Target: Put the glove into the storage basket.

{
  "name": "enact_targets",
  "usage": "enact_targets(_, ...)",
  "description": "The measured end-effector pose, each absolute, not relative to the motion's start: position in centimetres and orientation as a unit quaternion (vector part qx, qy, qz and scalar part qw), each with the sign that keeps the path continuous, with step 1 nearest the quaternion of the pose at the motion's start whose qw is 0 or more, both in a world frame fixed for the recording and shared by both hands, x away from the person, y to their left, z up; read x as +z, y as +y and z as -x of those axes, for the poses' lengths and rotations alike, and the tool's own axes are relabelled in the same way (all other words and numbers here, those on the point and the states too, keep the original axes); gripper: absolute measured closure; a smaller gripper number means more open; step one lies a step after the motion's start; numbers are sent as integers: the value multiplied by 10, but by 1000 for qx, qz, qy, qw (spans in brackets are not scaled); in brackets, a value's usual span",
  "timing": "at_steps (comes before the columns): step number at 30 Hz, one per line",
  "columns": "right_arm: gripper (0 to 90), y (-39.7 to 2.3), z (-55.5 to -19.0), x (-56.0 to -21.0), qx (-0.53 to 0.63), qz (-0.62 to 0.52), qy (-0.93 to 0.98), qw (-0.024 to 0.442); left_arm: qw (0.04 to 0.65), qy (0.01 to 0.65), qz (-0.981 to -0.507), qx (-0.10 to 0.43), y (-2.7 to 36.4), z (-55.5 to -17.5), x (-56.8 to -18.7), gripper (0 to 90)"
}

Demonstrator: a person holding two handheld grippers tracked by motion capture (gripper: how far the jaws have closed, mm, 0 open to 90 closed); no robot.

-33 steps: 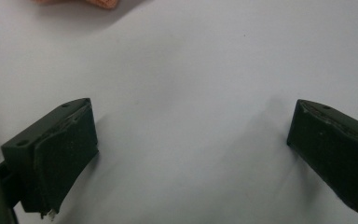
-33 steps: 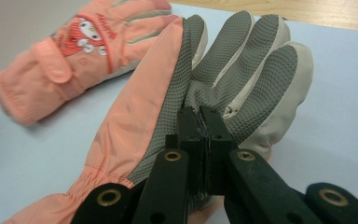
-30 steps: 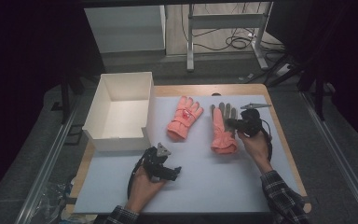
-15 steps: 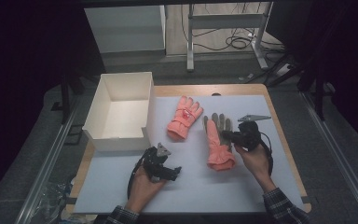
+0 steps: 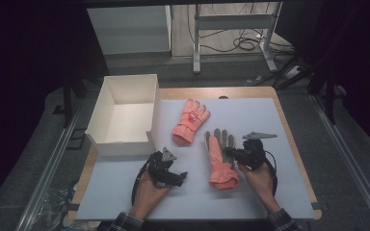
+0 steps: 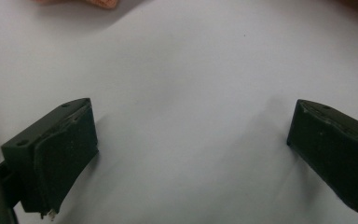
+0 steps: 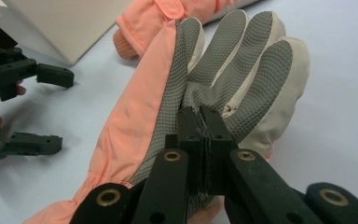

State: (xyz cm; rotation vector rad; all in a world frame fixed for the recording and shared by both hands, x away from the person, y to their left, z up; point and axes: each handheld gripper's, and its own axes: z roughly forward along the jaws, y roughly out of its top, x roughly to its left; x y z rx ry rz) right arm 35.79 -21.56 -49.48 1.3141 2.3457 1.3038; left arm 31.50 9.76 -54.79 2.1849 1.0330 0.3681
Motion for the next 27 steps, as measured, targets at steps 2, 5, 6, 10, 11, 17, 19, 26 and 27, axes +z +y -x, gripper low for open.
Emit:
enact_targets(2,874,-215,-358,-502,429,-444,783,77,341,397,-840,142,98,-315,-548,14)
enact_targets(5,864,-216,-357,-507,428,-443,784,85,341,397,-840,142,98,-315,-548,14)
enact_targets(6,864,-216,-357,-507,428,-443,784,85,341,397,-840,142,98,-315,-548,13)
enact_targets(10,806,-218,-356,-507,426,-434,788,95,341,397,-840,141,98,-315,-548,13)
enact_targets(11,790,-218,-356,-507,423,-431,791,100,340,397,-841,140,98,-315,-548,13)
enact_targets(17,720,-221,-354,-504,425,-418,794,116,340,397,-841,140,98,-315,-548,13)
enact_targets(19,701,-224,-353,-503,427,-418,793,117,340,398,-841,139,98,-315,-548,14)
enact_targets(26,672,-235,-348,-499,426,-412,796,123,339,398,-841,139,98,-315,-548,14)
enact_targets(27,659,-240,-346,-499,424,-410,797,129,340,398,-840,140,97,-315,-548,15)
